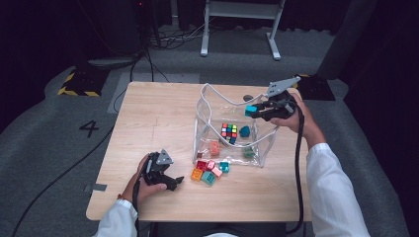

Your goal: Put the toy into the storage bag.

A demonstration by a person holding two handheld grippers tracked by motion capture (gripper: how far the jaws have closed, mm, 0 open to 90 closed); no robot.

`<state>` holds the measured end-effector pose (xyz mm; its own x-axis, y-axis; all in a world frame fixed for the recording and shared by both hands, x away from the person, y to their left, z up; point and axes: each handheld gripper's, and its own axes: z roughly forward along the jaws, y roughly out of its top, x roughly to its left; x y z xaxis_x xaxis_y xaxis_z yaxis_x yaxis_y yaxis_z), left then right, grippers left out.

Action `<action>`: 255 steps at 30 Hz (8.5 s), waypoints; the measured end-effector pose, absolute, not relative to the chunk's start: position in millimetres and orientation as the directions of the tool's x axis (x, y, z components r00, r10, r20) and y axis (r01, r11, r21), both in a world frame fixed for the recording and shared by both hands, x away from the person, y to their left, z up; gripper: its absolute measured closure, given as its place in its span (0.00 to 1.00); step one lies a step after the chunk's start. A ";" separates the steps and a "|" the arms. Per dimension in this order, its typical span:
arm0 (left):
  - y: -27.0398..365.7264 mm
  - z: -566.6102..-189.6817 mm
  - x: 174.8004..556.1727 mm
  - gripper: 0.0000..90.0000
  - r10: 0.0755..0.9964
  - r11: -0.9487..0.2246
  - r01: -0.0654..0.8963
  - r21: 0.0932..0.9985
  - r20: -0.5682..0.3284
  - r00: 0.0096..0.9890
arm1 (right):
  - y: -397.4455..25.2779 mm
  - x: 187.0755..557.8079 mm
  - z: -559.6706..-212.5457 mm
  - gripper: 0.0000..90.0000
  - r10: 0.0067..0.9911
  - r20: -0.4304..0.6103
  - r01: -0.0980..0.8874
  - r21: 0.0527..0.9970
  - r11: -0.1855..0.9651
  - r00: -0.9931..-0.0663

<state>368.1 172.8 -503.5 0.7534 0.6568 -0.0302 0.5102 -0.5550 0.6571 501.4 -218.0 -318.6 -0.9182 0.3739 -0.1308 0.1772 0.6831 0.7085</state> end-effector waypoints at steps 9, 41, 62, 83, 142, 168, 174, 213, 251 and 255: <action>172.8 -503.5 368.1 0.04 0.656 -0.555 0.510 0.657 -0.030 0.754 | -214.2 513.5 -331.2 0.75 0.401 -0.155 0.265 0.535 0.802 -0.903; 172.7 -503.4 368.1 0.03 0.656 -0.556 0.510 0.657 -0.030 0.754 | -276.8 459.0 -313.4 0.48 0.582 -0.113 0.271 0.803 0.531 -0.806; 172.7 -503.4 368.0 0.03 0.656 -0.556 0.510 0.657 -0.030 0.754 | -326.4 380.9 -352.5 0.31 0.699 -0.101 0.252 0.888 0.384 -0.708; 172.7 -503.4 368.0 0.03 0.656 -0.555 0.510 0.657 -0.030 0.754 | -308.0 346.0 -456.1 0.34 0.615 0.000 0.355 0.816 0.456 -0.788; 172.6 -503.4 367.9 0.04 0.656 -0.555 0.510 0.657 -0.030 0.754 | -144.0 378.0 -493.1 0.39 0.361 -0.025 0.217 0.759 0.614 -0.932; 172.4 -503.5 366.8 0.04 0.650 -0.558 0.505 0.658 -0.032 0.760 | -229.9 324.7 -482.0 0.38 0.438 -0.075 0.214 0.791 0.573 -0.896; 172.4 -503.5 366.9 0.04 0.649 -0.558 0.506 0.658 -0.033 0.760 | -223.1 335.1 -492.5 0.37 0.429 -0.081 0.221 0.763 0.607 -0.900; 172.3 -503.6 366.9 0.04 0.651 -0.556 0.507 0.659 -0.034 0.759 | -311.5 363.1 -462.2 0.66 0.603 -0.049 0.329 0.801 0.501 -0.797; 171.8 -503.4 367.8 0.03 0.649 -0.561 0.506 0.655 -0.030 0.760 | -355.5 415.6 -348.7 0.66 0.723 -0.105 0.268 0.885 0.381 -0.683; 171.7 -503.4 367.8 0.03 0.649 -0.560 0.507 0.655 -0.033 0.760 | -348.8 421.6 -334.9 0.66 0.715 -0.129 0.244 0.886 0.395 -0.688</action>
